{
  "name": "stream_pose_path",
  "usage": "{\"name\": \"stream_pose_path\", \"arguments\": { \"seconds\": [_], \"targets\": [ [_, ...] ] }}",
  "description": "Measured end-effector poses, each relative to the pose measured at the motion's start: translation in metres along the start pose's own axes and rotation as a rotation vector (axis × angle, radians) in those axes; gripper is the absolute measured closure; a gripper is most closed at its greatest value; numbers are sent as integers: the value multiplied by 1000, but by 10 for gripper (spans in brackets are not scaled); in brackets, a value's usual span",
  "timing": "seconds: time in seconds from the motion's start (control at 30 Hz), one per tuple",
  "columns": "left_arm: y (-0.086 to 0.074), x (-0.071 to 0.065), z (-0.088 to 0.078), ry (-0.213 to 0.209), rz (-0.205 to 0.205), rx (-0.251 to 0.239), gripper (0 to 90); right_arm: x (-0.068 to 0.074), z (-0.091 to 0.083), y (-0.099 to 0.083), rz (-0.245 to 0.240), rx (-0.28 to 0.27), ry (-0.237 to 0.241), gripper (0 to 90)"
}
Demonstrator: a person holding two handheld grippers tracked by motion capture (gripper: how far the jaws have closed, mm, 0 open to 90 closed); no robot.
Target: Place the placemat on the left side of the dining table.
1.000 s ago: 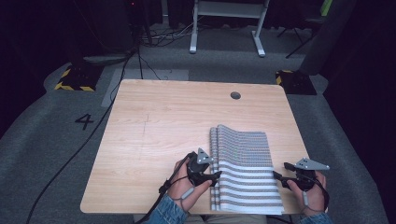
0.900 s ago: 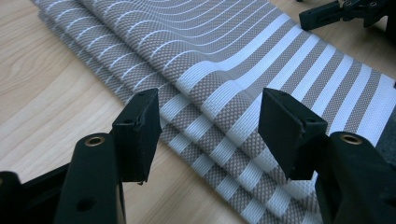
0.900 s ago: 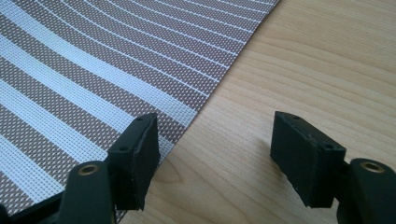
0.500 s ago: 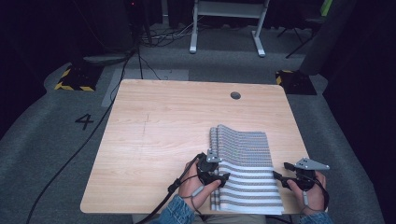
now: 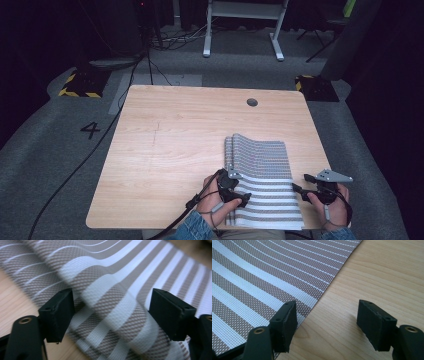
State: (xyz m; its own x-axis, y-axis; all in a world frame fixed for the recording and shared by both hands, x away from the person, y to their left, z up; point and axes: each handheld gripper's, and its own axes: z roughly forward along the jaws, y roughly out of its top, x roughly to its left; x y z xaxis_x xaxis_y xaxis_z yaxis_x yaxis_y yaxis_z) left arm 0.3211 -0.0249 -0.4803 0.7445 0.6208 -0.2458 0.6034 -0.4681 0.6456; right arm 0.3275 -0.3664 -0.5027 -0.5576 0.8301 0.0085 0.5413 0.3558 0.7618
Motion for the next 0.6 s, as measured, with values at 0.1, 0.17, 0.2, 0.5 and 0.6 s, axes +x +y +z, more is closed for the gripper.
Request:
{"name": "stream_pose_path", "arguments": {
  "seconds": [0.1,0.17,0.2,0.5,0.6],
  "targets": [
    [2,-1,2,14,13,28,297,0,0,0,0,0,0,328],
    [4,1,2,6,16,14,379,0,0,0,0,0,0,328],
    [4,2,1,9,4,5,416,0,0,0,-1,0,1,328],
    [7,1,-6,26,-24,-38,694,0,0,0,0,0,1,328],
    [8,1,-11,6,-48,-84,787,0,0,0,0,0,0,328]
  ]
}}
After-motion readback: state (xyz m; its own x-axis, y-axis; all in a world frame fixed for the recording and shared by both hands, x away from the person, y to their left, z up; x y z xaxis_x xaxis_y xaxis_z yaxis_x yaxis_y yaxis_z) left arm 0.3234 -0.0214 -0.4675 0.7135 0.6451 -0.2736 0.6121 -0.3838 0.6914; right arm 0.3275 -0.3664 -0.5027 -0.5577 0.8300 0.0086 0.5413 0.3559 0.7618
